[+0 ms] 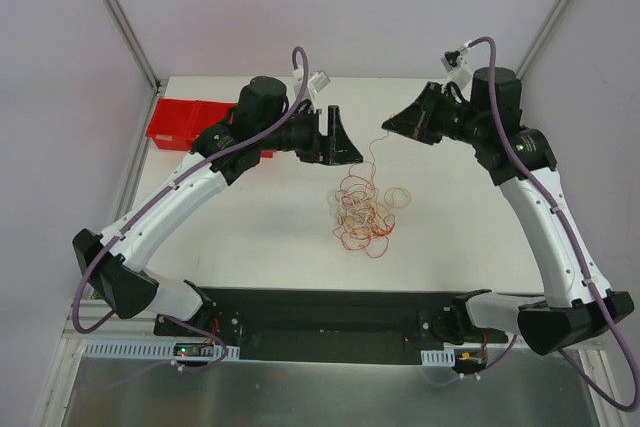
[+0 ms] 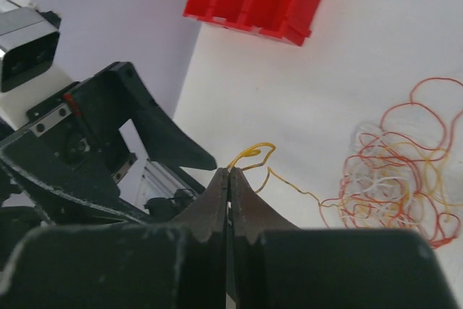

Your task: Untangle the cables

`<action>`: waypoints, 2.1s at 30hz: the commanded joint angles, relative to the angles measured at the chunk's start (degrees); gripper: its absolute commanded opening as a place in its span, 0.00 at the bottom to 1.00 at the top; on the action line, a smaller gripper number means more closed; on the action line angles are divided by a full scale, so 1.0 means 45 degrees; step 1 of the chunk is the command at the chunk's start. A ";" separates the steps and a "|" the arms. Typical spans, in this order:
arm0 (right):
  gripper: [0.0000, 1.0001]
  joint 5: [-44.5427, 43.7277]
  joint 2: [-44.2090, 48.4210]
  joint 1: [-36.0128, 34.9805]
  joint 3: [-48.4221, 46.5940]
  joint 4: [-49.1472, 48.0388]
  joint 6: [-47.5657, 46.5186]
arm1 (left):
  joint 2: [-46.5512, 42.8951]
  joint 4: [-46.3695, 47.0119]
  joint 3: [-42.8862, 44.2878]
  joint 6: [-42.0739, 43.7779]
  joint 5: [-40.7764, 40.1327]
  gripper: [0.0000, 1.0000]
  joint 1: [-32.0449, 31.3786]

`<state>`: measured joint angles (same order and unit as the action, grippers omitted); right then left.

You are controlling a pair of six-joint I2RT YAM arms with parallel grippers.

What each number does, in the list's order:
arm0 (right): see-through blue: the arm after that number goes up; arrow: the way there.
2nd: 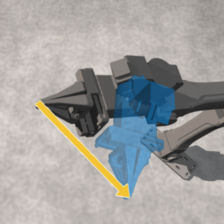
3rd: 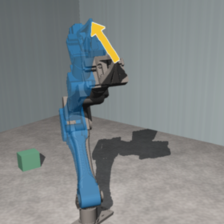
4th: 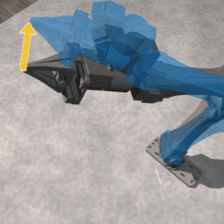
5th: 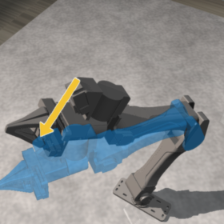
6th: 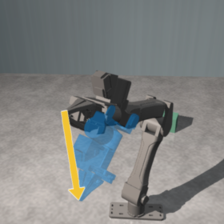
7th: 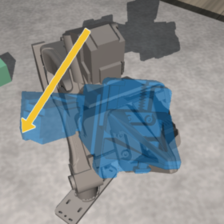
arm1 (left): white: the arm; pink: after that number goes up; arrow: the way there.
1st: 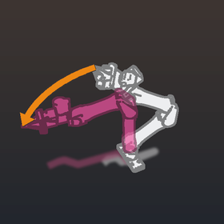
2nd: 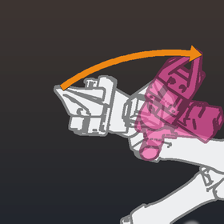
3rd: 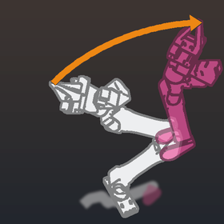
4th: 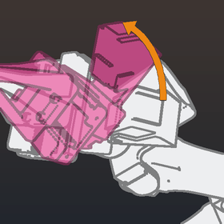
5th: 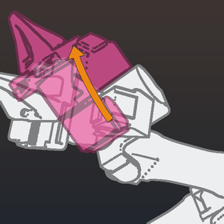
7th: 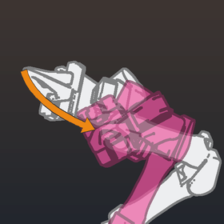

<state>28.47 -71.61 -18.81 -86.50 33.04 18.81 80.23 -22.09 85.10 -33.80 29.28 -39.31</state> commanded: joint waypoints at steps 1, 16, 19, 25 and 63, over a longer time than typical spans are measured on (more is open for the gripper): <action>0.00 0.1192 0.0309 -0.0156 -0.0990 -0.1502 0.1483 | 0.0316 0.2113 0.0834 -0.0106 0.0973 0.77 -0.0015; 0.00 0.2248 0.0036 -0.0293 -0.2866 -0.4488 0.5408 | 0.1800 0.7405 -0.0471 -0.1960 0.1464 0.61 -0.0366; 0.00 0.2170 -0.0373 -0.0293 -0.4288 -0.4529 0.5897 | 0.1995 0.7759 -0.1039 -0.2039 0.0995 0.56 -0.0366; 0.01 0.1936 -0.1058 -0.0293 -0.7356 -0.4568 0.6367 | 0.2465 0.7623 -0.1410 -0.2196 0.0994 0.47 -0.0366; 0.01 0.1310 -0.1469 -0.0137 -0.8357 -0.4743 0.6250 | -0.1225 1.0159 -0.2095 -0.1529 0.1112 0.84 0.0278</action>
<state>33.34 -79.22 -19.70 -124.62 15.51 46.09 79.18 13.17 76.49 -37.41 36.67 -39.59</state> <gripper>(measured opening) 0.009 0.829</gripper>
